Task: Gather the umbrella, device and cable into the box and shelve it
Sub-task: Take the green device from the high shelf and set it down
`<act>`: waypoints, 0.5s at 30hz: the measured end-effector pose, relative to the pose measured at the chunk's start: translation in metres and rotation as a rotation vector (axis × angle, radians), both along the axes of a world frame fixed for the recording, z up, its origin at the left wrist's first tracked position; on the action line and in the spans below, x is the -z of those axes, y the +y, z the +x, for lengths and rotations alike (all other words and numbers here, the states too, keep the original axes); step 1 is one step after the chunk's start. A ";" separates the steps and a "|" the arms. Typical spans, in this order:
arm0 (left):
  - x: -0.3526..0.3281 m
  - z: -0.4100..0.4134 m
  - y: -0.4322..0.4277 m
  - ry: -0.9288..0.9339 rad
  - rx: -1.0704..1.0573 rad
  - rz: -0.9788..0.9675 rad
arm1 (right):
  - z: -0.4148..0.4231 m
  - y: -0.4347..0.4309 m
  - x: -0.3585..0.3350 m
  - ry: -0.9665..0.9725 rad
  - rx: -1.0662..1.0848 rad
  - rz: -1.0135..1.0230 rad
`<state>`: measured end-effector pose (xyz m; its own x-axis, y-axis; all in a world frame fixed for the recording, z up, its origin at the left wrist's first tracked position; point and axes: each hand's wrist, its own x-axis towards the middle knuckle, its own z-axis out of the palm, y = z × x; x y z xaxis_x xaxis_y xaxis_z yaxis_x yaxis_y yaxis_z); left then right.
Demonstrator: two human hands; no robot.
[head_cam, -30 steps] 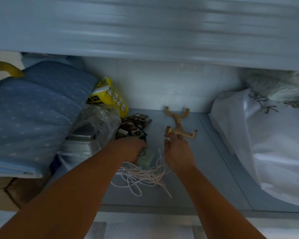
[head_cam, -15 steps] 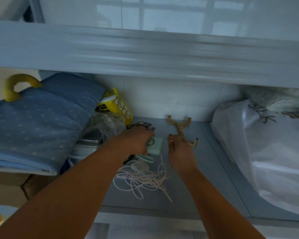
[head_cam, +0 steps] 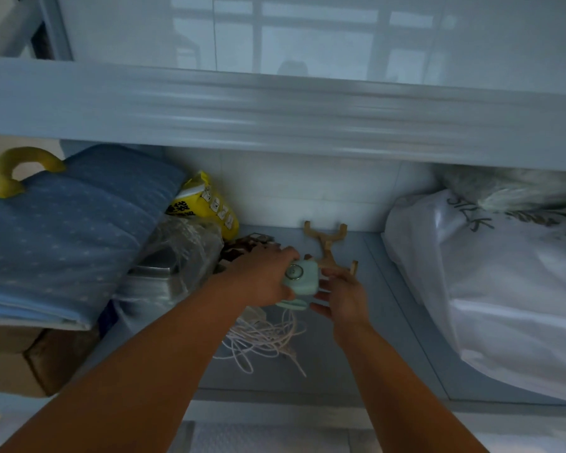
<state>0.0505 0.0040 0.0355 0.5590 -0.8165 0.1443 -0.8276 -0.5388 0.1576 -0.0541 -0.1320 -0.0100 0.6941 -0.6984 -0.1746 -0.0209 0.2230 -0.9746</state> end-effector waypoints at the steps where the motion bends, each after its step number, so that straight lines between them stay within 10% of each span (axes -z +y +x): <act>1: 0.001 -0.003 -0.002 0.000 0.008 -0.018 | -0.003 0.000 -0.001 -0.019 0.013 0.043; 15: 0.011 -0.035 -0.021 -0.059 0.149 -0.095 | -0.040 -0.009 0.007 -0.191 0.222 0.227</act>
